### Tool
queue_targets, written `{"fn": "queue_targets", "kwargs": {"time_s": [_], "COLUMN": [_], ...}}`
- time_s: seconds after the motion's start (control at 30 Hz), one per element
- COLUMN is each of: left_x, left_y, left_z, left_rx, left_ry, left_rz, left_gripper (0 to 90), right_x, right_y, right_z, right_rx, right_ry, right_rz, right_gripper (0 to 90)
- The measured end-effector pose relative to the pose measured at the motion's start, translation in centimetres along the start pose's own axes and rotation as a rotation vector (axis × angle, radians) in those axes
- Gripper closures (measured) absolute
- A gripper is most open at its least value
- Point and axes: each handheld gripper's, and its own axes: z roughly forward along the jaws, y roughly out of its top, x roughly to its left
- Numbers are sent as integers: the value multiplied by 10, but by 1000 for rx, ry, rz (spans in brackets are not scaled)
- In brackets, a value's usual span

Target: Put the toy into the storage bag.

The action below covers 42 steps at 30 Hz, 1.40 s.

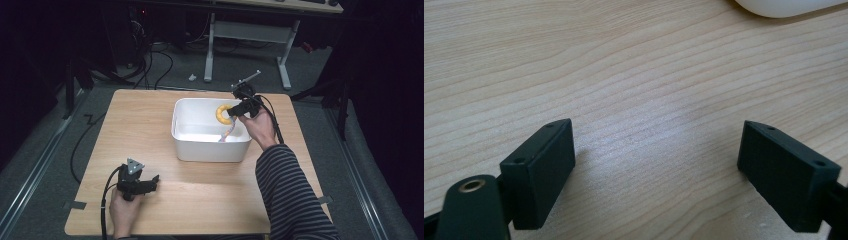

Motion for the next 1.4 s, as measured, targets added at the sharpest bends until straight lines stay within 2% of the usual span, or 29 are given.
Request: {"fn": "queue_targets", "kwargs": {"time_s": [0.23,0.53,0.83,0.97,1.4], "left_x": [0,0,0,0,0], "left_y": [0,0,0,0,0], "left_z": [0,0,0,0,0], "left_rx": [-1,0,0,0,0], "left_ry": [0,0,0,0,0], "left_rz": [-1,-1,-1,-1,-1], "left_gripper": [156,156,156,156,156], "right_x": [4,18,22,24,26], "right_y": [-6,-18,-20,-21,-25], "right_z": [3,-2,-2,-2,0], "right_rx": [20,39,56,67,77], "right_ry": [26,63,74,94,113], "right_rz": [-21,-59,-70,-94,-106], "right_gripper": [680,680,679,679,674]}}
